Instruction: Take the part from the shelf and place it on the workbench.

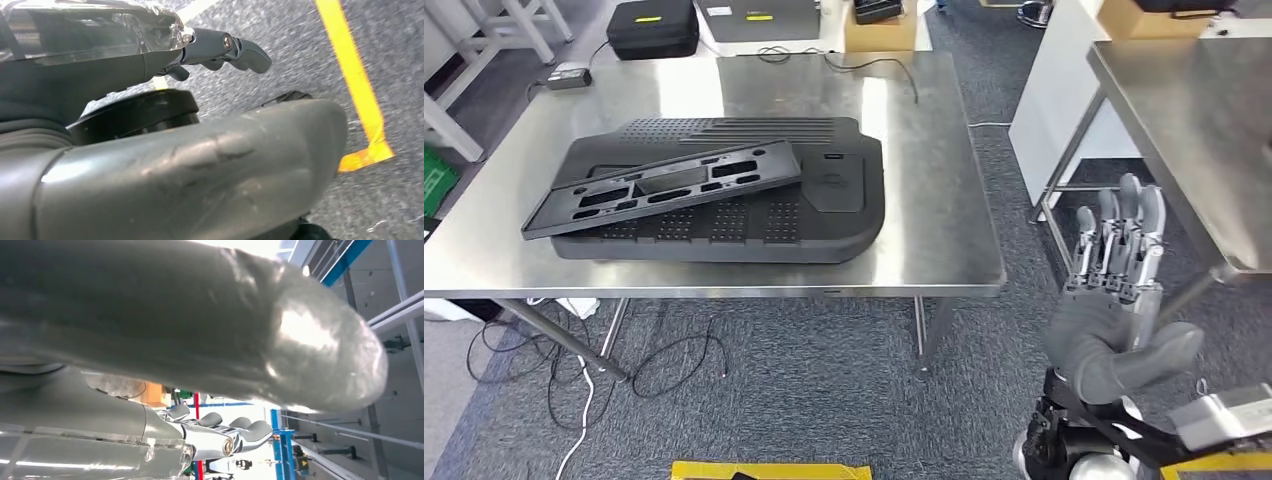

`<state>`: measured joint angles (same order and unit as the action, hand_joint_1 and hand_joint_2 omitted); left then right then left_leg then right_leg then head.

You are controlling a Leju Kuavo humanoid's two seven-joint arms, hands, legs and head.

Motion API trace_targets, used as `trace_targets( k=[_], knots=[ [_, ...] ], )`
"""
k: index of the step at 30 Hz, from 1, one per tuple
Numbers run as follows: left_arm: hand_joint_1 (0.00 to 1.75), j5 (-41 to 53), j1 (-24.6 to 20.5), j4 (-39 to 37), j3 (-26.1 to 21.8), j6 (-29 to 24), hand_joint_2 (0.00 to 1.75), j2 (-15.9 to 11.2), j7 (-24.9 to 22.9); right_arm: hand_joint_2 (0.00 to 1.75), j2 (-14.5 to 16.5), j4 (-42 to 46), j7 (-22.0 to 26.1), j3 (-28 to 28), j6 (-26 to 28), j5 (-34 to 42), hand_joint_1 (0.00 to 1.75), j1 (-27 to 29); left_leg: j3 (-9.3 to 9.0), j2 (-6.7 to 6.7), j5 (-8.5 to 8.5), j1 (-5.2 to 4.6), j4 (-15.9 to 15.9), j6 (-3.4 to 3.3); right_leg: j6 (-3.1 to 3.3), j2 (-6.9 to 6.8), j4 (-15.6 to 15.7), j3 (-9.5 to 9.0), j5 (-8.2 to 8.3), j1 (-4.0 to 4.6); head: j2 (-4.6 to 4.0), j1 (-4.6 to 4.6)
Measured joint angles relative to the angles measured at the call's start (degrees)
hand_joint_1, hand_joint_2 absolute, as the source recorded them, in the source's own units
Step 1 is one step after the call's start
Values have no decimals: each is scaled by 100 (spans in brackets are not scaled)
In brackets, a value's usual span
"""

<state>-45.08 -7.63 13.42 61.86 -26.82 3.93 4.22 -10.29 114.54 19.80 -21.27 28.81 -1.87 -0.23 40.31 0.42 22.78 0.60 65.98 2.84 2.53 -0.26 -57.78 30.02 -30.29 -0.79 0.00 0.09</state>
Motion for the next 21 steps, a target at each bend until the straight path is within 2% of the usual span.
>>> trace_targets(
  k=[1,2,3,4,5,6,7,8,9,10,12,13,14,15,17,18,19,20,21],
  knots=[
    [0,-1,0,0,0,2,0,0,-9,0,0,-8,-9,0,-8,10,0,0,91,0,271,1,367,10,20,-2,-3,78,61,9,0,-38],
    [0,-3,-1,0,0,2,0,0,-18,0,0,-22,-29,0,-21,31,0,0,140,0,435,1,702,12,27,-3,-9,162,124,21,0,-69],
    [0,-7,-1,0,0,0,0,0,-23,0,0,-43,-63,0,-38,63,0,1,120,0,461,-2,917,2,28,-4,-18,251,189,33,0,-92],
    [0,-16,-1,0,0,-7,0,0,-26,0,0,-72,-108,0,-56,106,0,4,15,0,365,-9,951,-21,25,-5,-27,340,251,47,0,-113],
    [0,-29,-2,0,-1,-16,0,0,-27,0,-1,-111,-152,0,-70,157,0,7,-183,-1,211,-23,796,-60,22,-4,-36,427,312,63,0,-135],
    [0,-42,-6,0,-2,-31,0,-1,-28,0,-1,-164,-195,0,-78,213,0,13,-473,-3,82,-45,462,-117,19,-2,-44,498,371,73,0,-154],
    [0,-51,-11,0,-4,-46,0,-2,-30,0,-2,-233,-226,1,-76,281,0,23,-824,-3,52,-77,6,-191,12,-2,-53,552,421,87,0,-163],
    [0,-57,-21,0,-7,-61,0,-4,-31,0,-2,-312,-245,4,-67,362,0,36,-1123,5,85,-103,-433,-249,-3,-10,-59,587,462,93,0,-170],
    [0,-60,-30,0,-9,-73,0,-5,-32,0,-2,-401,-254,7,-51,459,0,50,-1320,11,147,-129,-766,-294,-29,-25,-58,606,502,87,0,-169],
    [0,-66,-35,0,-10,-83,0,-7,-39,0,-2,-506,-254,11,-35,571,0,63,-1408,19,196,-146,-963,-326,-67,-44,-51,615,537,78,0,-167],
    [0,-92,-25,0,-12,-99,0,-6,-66,0,-5,-755,-260,21,-4,799,0,83,-1360,21,122,-148,-1066,-368,-152,-73,-49,632,581,51,0,-182],
    [0,-107,-16,0,-13,-107,0,-5,-86,0,-8,-906,-283,28,13,906,0,94,-1334,19,59,-137,-1099,-398,-189,-65,-125,674,515,45,0,-183],
    [0,-120,-9,0,-13,-114,0,-5,-108,0,-13,-1066,-325,36,38,1009,0,105,-1294,17,-12,-126,-1130,-421,-221,-46,-310,757,363,39,0,-166],
    [0,-135,-4,0,-14,-120,0,-4,-133,0,-19,-1260,-374,49,63,1122,0,117,-1244,17,-74,-117,-1140,-432,-249,-24,-610,877,142,29,0,-135],
    [0,-168,12,0,-15,-133,0,-4,-196,0,-25,-1744,-447,75,98,1378,0,146,-1113,16,-159,-115,-1118,-438,-299,-1,-1331,1127,-287,6,0,-59],
    [0,-190,28,0,-17,-139,0,-4,-224,0,-27,-2023,-445,91,98,1510,0,161,-1050,17,-191,-113,-1096,-430,-318,-1,-1539,1161,-374,-3,0,-28],
    [0,-205,47,0,-18,-143,0,-4,-243,0,-30,-2311,-413,105,90,1625,0,173,-990,18,-214,-109,-1064,-421,-332,-1,-1544,1092,-358,-12,0,-1],
    [0,-217,62,0,-19,-144,0,-4,-253,0,-32,-2574,-358,120,77,1710,0,177,-946,18,-227,-104,-1021,-411,-343,-3,-1302,902,-241,-23,0,25],
    [0,-227,71,0,-20,-144,0,-4,-258,0,-35,-2808,-294,136,61,1769,0,173,-907,19,-229,-99,-969,-398,-350,-6,-901,642,-95,-35,0,58]
  ],
)
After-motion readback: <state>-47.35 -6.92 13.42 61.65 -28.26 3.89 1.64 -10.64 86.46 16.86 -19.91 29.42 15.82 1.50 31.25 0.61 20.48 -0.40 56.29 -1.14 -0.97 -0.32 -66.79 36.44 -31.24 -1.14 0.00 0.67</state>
